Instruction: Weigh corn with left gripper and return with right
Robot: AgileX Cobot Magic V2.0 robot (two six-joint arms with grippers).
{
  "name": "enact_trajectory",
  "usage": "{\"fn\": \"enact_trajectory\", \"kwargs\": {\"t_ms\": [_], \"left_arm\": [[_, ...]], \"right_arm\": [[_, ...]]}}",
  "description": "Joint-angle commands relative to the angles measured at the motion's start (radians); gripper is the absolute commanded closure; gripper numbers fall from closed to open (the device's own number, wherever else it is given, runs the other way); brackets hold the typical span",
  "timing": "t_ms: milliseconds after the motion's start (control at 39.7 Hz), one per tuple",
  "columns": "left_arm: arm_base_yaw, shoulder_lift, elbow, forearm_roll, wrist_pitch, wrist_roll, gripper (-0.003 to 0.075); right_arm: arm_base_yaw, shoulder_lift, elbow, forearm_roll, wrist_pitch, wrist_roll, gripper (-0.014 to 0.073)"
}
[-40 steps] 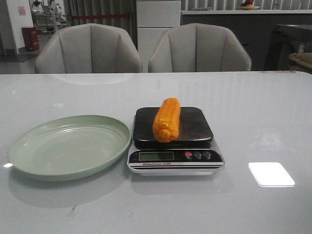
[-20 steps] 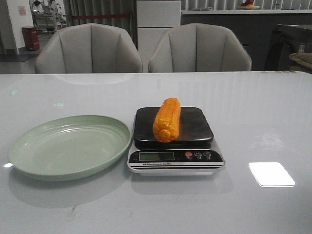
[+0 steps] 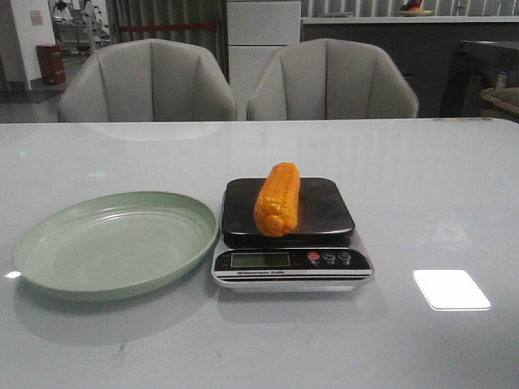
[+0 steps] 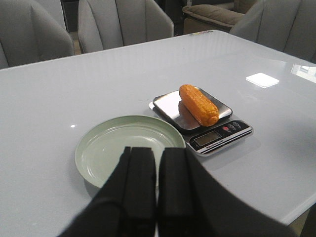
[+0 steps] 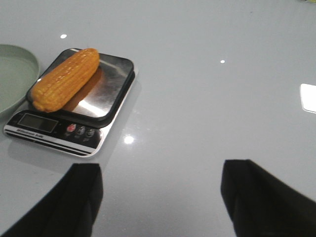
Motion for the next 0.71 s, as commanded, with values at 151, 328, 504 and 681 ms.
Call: {"fn": "enact_trajectory", "kwargs": {"t_ms": [151, 328, 504, 681], "left_arm": [[-0.001, 0.013, -0.023, 0.003, -0.081, -0.002, 0.0599], [-0.001, 0.013, -0.023, 0.003, -0.081, -0.002, 0.0599], [-0.001, 0.013, -0.023, 0.003, -0.081, -0.002, 0.0599], [-0.001, 0.013, -0.023, 0.003, -0.081, -0.002, 0.0599]], "right_arm": [[0.171, 0.237, -0.187, 0.026, -0.068, -0.001, -0.0014], [0.238, 0.469, -0.351, 0.120, -0.024, -0.001, -0.0014], [0.250, 0.683, -0.552, 0.149, 0.086, 0.000, -0.0014], [0.250, 0.885, -0.799, 0.149, 0.284, 0.069, -0.0014]]}}
